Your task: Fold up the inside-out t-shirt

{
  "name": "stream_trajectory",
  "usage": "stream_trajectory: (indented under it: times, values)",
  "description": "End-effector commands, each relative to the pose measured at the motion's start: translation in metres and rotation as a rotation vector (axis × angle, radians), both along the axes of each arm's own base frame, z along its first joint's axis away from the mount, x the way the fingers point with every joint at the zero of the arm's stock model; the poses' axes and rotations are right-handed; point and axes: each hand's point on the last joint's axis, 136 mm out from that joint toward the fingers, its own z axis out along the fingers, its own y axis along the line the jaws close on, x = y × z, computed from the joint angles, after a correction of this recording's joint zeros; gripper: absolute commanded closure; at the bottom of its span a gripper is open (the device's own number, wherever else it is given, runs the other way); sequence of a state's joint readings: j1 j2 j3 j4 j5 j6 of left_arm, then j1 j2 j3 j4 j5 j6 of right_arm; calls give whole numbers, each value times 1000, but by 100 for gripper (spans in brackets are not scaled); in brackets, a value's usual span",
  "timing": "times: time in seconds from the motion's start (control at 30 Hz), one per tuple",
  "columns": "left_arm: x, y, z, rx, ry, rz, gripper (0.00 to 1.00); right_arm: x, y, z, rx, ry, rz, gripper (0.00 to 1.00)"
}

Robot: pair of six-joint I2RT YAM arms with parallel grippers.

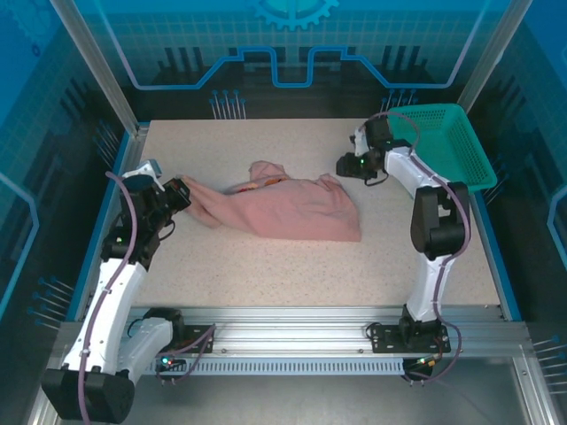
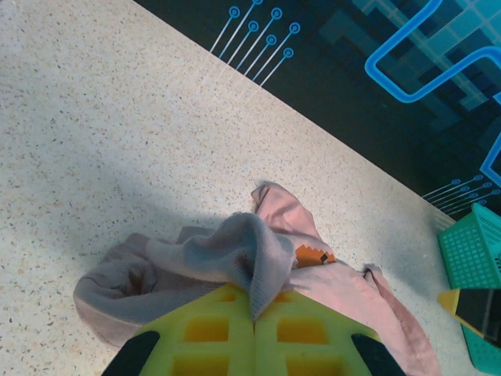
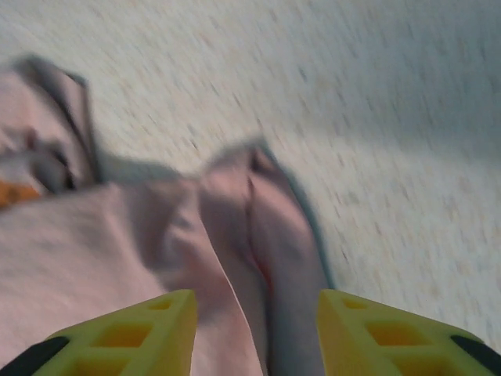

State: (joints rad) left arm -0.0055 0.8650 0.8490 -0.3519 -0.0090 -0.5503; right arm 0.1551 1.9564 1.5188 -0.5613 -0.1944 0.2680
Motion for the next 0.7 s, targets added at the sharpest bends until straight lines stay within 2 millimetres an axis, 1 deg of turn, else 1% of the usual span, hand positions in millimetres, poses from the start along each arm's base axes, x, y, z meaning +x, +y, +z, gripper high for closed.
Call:
stream_trajectory:
  times: [0.0,0.03,0.1,0.2,0.37,0.43,0.53,0.57,0.67]
  values:
    - [4,-2,11,-15,-57,-18,100,-36,-5,21,-83,-48,38,49]
    - [4,-2,11,-12,-59,-20,100,-46,-6,12,-90,-26,41,49]
    - [5,-3,10,-9,-57,-27,100,-60,-6,-6,-97,21,49,48]
    - [7,-4,8,-11,-53,-34,100,-67,-11,-24,-122,64,51,48]
    - [8,-6,6,-15,-53,-39,100,-64,-6,-35,-114,88,78,48]
    - [8,-6,5,-17,-53,-43,100,-64,-5,-38,-113,103,86,52]
    - [7,-7,6,-16,-56,-45,100,-68,-1,-39,-93,106,94,61]
    - [7,-6,6,-16,-55,-43,100,-70,-1,-39,-91,108,97,62]
    - [7,-6,7,-15,-58,-43,100,-78,-3,-43,-99,116,97,60]
